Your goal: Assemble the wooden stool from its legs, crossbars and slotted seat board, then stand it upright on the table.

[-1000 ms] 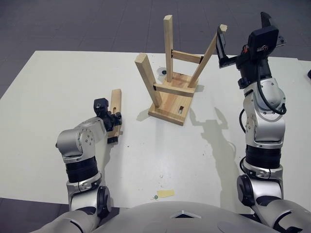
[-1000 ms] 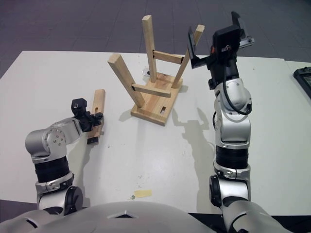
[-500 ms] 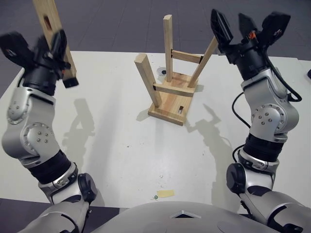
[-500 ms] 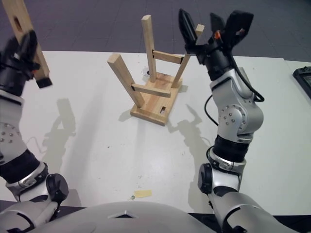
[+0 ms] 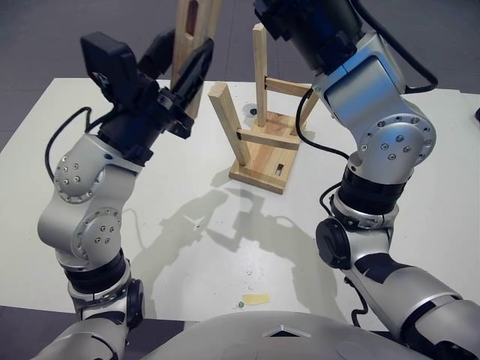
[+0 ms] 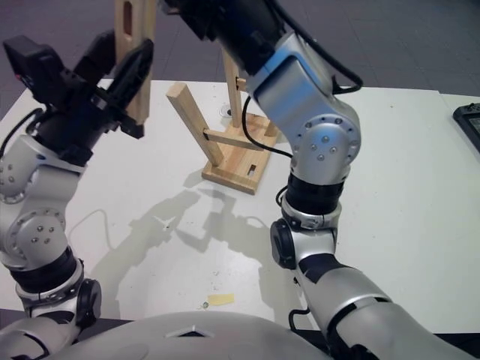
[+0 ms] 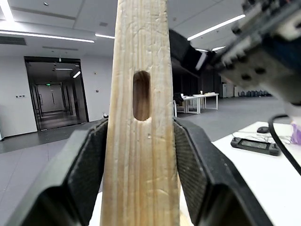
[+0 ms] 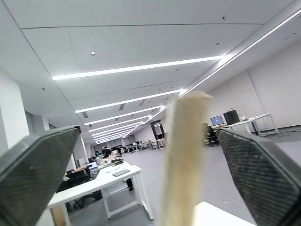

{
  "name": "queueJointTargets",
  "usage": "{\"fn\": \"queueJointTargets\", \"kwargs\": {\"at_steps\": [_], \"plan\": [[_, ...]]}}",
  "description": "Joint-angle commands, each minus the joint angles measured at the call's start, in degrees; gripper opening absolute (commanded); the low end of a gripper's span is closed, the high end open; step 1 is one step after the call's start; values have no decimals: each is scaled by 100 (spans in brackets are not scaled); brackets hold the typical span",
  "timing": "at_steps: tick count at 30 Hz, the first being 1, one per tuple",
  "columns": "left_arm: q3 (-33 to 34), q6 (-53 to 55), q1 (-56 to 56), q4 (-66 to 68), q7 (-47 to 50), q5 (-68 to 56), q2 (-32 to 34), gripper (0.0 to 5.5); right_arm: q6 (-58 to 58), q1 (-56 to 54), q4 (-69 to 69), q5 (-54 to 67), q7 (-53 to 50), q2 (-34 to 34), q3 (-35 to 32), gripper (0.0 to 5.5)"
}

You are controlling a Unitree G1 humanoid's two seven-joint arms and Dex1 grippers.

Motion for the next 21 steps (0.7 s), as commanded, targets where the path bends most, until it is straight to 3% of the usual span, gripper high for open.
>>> {"fn": "queueJointTargets", "kwargs": {"at_steps": [1, 21], "plan": [[-252, -114, 34, -17, 43, 140, -12, 212, 27, -230, 436, 260, -331, 79, -228, 455], [-569, -376, 93, 172, -22, 714, 82, 212, 923, -194, 807, 1793, -1754, -492, -610, 134]]}}
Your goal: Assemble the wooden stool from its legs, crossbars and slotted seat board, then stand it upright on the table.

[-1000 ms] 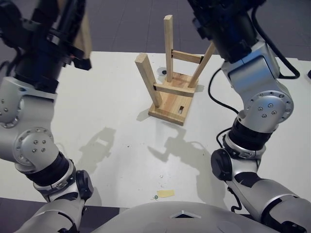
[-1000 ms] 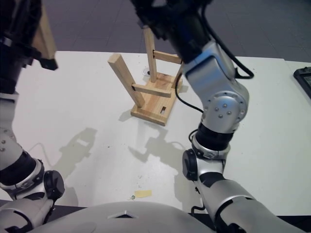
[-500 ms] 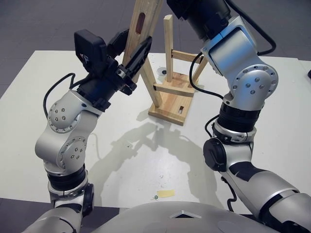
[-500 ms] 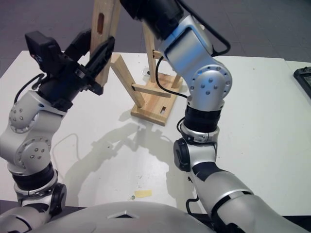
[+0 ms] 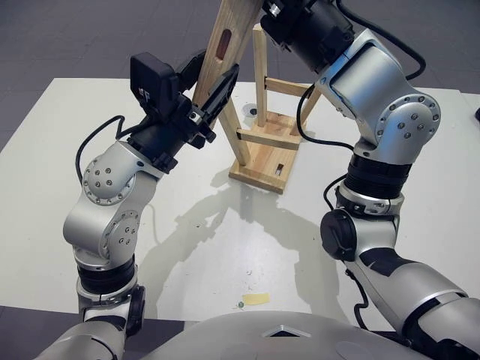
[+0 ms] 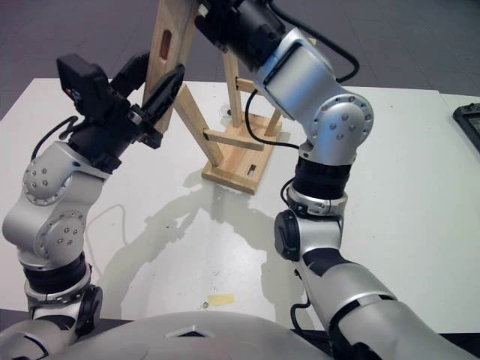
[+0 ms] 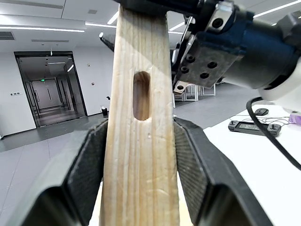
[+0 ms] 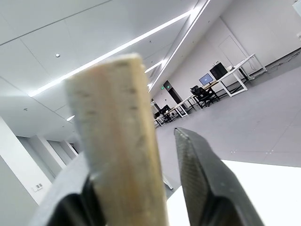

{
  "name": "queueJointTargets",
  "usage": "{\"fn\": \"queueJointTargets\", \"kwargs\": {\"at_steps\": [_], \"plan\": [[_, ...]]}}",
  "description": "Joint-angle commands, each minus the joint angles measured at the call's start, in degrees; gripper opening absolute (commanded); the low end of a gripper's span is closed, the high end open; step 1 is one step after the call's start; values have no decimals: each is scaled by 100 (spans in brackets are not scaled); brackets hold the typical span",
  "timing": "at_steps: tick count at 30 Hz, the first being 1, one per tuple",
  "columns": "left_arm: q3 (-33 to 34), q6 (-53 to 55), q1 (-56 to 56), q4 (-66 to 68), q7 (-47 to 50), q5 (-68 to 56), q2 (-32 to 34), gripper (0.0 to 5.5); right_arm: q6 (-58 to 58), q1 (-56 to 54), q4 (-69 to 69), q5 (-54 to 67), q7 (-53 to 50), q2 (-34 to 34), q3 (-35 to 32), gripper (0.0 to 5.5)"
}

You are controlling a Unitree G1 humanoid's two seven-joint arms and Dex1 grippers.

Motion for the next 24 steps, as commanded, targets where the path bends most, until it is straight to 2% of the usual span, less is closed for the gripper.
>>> {"fn": "queueJointTargets", "kwargs": {"at_steps": [1, 3, 9, 10, 14, 16, 19, 22, 24], "plan": [[-33, -135, 32, 53, -54, 139, 81, 212, 52, -55, -61, 140, -191, -244, -65, 121], [-74, -175, 59, 97, -86, 216, 119, 210, 49, -51, -111, 179, -236, -351, -72, 103], [-141, -294, 98, 246, -88, 423, 128, 208, 23, 126, -388, 120, -182, -459, 78, 103], [-170, -302, 122, 291, -86, 483, 143, 247, -6, 213, -519, -65, -81, -508, 181, 103], [-348, -201, 162, 271, -254, 394, 165, 303, -563, 522, -1064, -1435, 607, -844, 826, 103], [-236, -139, 97, 173, -349, 179, 194, 345, -893, 549, -1164, -1685, 759, -850, 687, 103], [597, 1, 92, -59, -563, -808, 355, 404, -1392, 546, -1369, -1901, 1071, -1217, 117, 103], [1944, -213, -133, 68, -164, -2206, 301, 454, -1773, 721, -1452, -1742, 1130, -1589, -725, 103], [2490, -410, -225, 91, 131, -3112, 239, 489, -1987, 894, -1426, -1338, 943, -1593, -1293, 103]]}}
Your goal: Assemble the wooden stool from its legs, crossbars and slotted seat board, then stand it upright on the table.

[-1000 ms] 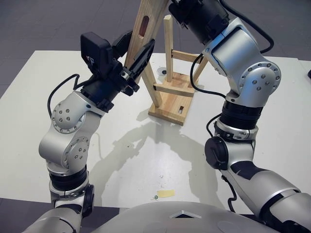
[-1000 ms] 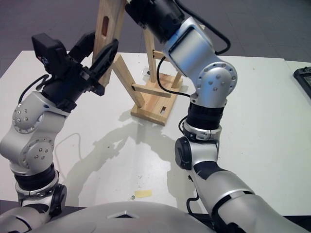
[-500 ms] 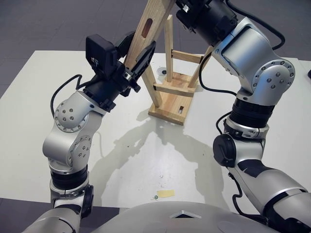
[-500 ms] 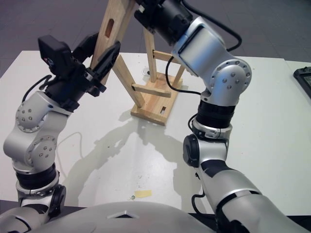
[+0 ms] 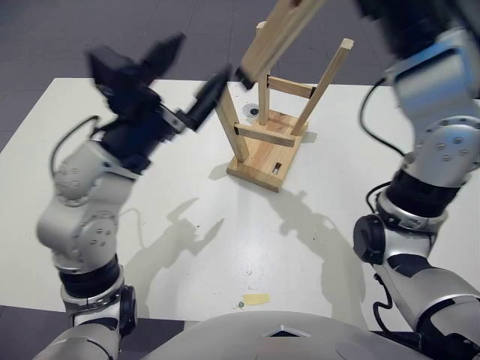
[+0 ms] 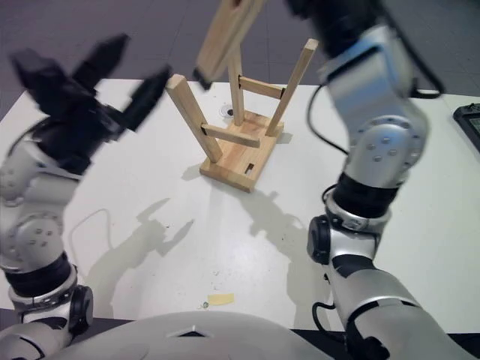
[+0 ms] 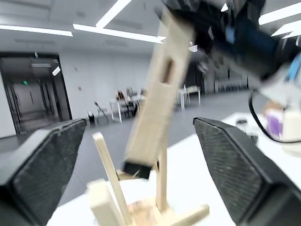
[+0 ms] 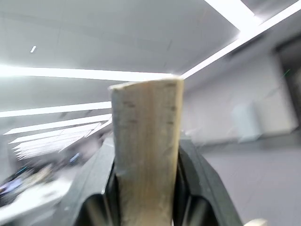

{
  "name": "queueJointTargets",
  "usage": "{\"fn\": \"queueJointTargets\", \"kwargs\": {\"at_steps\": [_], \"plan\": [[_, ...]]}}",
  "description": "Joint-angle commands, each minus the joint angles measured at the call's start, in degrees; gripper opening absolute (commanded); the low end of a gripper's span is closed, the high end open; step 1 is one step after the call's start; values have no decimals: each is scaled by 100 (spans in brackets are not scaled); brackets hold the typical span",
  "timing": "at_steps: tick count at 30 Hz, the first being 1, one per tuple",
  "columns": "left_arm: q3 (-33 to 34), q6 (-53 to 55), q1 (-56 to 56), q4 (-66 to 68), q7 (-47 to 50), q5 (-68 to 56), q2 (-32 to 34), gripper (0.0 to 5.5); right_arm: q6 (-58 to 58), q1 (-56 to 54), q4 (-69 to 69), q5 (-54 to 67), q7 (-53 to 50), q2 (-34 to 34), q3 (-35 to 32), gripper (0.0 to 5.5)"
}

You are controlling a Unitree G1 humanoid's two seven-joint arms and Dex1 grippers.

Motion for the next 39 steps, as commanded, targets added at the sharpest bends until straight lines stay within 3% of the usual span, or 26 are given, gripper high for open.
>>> {"fn": "queueJointTargets", "kwargs": {"at_steps": [1, 3, 5, 9, 13, 23, 31, 39], "plan": [[1063, -361, -285, 81, 531, -1583, -64, 505, -430, 316, 3, 662, -349, -103, -1098, 103], [1293, -522, -309, 188, 907, -1878, -108, 533, -445, 498, 320, 482, -707, -241, -1326, 103], [1629, -750, -471, 687, 1605, -1848, -146, 540, -313, 1039, 427, -200, -906, -446, -1111, 103], [1966, -1249, -703, 1768, 2726, -1084, -215, 540, -419, 1916, 365, -969, -1214, -294, -941, 103], [1593, -1560, -712, 2397, 3409, 216, -274, 540, -459, 2445, 294, -1258, -1414, 263, -629, 103], [1117, -1941, -1318, 2981, 3691, 1032, -735, 540, -514, 3231, 260, -792, -1728, 1593, -498, 103], [961, -2005, -1381, 3082, 3641, 1188, -929, 540, -537, 3142, 163, -189, -2069, 1792, -651, 103], [1019, -2020, -1422, 3073, 3663, 1239, -962, 540, -818, 3469, 608, -1072, -2212, 1953, -306, 103]]}}
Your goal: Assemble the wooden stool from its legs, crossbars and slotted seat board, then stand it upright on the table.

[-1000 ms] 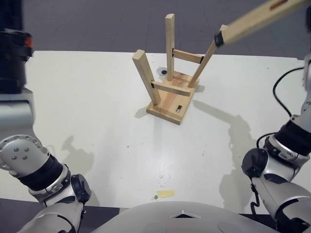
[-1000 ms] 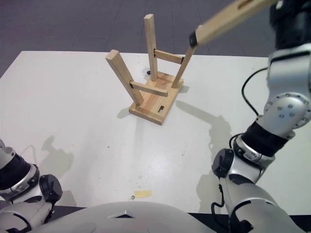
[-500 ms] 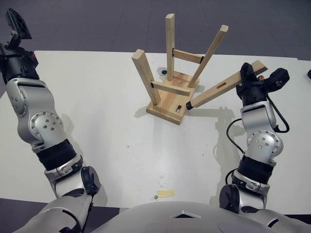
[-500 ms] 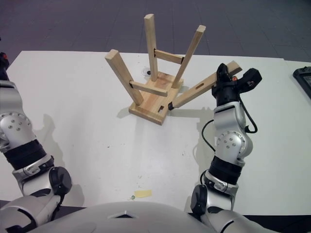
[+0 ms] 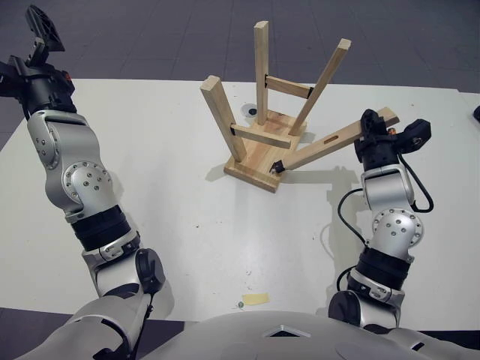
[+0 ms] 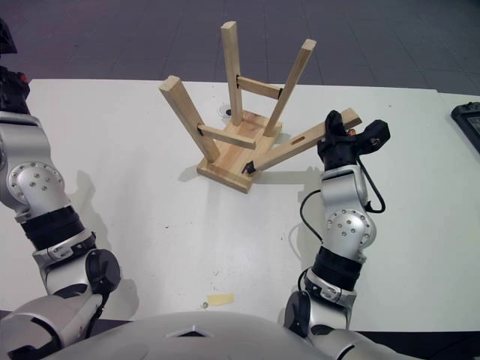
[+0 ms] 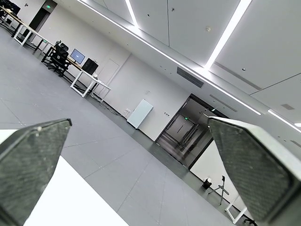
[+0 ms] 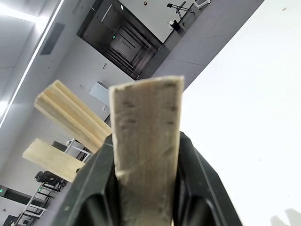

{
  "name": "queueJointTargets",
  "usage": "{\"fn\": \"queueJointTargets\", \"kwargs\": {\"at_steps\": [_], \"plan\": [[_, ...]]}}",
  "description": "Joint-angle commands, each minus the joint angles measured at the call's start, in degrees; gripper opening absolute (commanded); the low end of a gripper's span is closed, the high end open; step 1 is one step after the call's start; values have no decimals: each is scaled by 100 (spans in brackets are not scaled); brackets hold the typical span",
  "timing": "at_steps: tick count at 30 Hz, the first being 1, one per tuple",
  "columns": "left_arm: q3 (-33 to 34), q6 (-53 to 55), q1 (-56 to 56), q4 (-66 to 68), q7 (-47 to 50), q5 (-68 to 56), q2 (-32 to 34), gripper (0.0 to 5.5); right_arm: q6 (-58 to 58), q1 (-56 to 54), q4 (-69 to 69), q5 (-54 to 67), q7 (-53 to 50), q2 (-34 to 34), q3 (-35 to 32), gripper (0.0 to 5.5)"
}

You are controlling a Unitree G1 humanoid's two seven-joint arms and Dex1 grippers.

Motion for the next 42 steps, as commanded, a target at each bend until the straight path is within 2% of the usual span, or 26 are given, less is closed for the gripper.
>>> {"fn": "queueJointTargets", "kwargs": {"at_steps": [1, 4, 10, 16, 25, 32, 42], "plan": [[15, -34, -90, 3, 22, 65, -19, 540, -199, 235, 308, -405, -187, 184, 58, 103], [24, -41, -69, -24, 49, 81, -41, 540, -267, 290, 348, -704, -222, 98, 188, 103], [39, -35, -3, -156, 146, 98, -97, 540, 122, 103, 173, -1417, -12, -839, 575, 106], [-61, 1, 37, -302, 248, 173, -231, 540, 294, -82, 57, -1934, 206, -1385, 852, 107], [-442, 162, 53, -459, 245, 279, -516, 540, -638, 421, 199, -2797, 824, -1307, 1277, 107], [-685, 195, 75, -609, 159, 301, -705, 540, -1620, 1243, 1003, -3110, 1457, -1129, 1340, 107], [-1088, 602, 327, -820, -67, 349, -669, 540, -2122, 1622, 1685, -3322, 2006, -1173, 1559, 107]]}}
